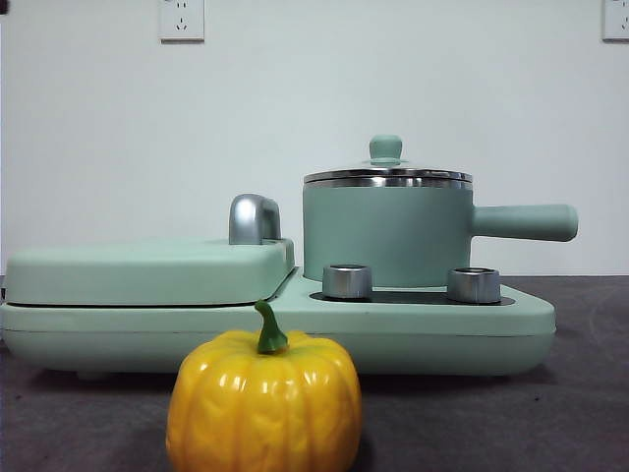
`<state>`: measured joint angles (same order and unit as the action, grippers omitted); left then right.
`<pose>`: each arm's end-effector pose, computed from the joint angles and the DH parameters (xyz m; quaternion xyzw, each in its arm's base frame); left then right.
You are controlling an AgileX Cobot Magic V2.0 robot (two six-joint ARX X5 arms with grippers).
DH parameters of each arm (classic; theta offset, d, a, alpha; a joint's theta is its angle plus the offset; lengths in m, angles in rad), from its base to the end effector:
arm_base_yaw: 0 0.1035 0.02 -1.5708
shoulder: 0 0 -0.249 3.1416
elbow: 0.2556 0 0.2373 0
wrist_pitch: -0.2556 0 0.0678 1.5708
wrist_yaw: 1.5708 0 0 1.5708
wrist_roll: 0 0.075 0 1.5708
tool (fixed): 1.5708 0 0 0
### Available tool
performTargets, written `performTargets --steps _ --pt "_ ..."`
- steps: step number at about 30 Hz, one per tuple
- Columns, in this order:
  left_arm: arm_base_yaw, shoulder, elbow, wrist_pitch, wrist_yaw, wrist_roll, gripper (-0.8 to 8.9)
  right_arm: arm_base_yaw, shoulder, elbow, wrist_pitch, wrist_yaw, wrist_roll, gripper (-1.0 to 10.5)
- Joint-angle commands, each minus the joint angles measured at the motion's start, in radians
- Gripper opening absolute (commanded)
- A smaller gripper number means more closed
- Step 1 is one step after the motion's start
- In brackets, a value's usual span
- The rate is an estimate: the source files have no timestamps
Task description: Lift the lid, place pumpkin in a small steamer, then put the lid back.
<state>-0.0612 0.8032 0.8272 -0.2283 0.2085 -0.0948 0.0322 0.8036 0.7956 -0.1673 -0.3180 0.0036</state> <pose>0.2121 -0.0285 0.3195 -0.0542 0.1079 -0.1288 0.9843 0.2133 0.0303 0.3167 0.0142 0.0870 0.1734 0.9809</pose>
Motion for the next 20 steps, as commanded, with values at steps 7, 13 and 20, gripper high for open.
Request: performTargets --steps 7,13,20 --pt "-0.095 0.152 0.137 -0.011 0.003 0.148 0.09 0.038 0.126 0.064 0.006 -0.053 -0.080 0.1" --pt "-0.162 0.237 0.206 -0.068 0.040 0.229 0.08 0.087 0.153 0.073 -0.020 -0.053 -0.170 0.1" --pt "-0.214 0.277 0.229 -0.102 0.063 0.296 0.07 0.156 0.154 0.075 -0.121 -0.051 -0.328 0.1"
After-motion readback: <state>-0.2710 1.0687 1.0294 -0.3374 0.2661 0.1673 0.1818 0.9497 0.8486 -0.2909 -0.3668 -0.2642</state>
